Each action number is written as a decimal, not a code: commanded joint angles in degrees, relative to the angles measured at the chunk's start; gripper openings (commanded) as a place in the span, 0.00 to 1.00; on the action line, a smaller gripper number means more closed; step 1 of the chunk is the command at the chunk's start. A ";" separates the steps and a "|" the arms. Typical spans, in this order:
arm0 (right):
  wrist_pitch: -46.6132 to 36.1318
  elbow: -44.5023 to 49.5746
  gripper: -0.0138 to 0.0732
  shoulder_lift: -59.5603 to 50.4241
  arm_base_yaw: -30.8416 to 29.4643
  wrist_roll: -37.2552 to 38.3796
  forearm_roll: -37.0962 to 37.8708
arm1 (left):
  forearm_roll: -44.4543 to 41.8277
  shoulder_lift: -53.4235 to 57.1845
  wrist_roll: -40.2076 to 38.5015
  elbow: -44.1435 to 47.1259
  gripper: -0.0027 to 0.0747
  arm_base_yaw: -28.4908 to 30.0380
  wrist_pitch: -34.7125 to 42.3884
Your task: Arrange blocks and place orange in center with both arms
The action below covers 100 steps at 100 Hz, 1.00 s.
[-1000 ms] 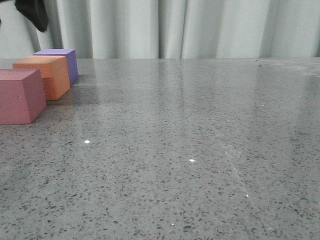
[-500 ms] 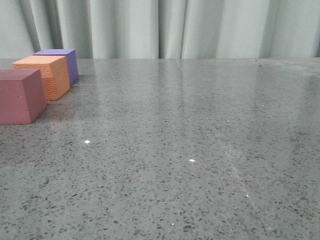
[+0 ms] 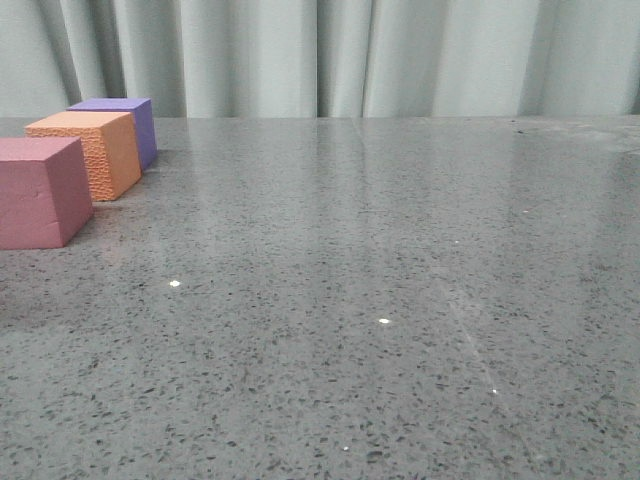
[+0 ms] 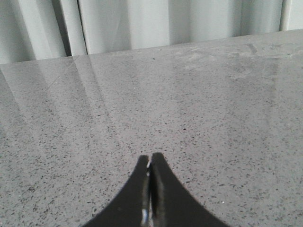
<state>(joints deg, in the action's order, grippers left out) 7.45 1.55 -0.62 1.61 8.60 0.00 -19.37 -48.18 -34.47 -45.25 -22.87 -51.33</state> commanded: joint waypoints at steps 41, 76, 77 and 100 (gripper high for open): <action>-5.21 -0.73 0.08 -1.13 -0.33 -0.60 0.00 | -2.96 8.90 0.14 3.65 0.01 0.13 3.53; -5.21 -0.73 0.08 -1.13 -0.33 -0.60 0.00 | -2.96 8.90 0.14 3.65 0.01 0.13 3.43; -5.21 -0.73 0.08 -1.13 -0.33 -0.60 0.00 | -2.96 8.90 0.14 3.65 0.01 0.13 3.43; -5.21 -0.73 0.08 -1.13 -0.33 -0.60 0.00 | -2.96 8.90 0.14 3.65 0.01 0.13 3.43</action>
<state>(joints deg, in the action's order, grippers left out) 7.45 1.55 -0.62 1.61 8.60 0.00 -21.01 -39.43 -34.36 -40.25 -22.87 -51.09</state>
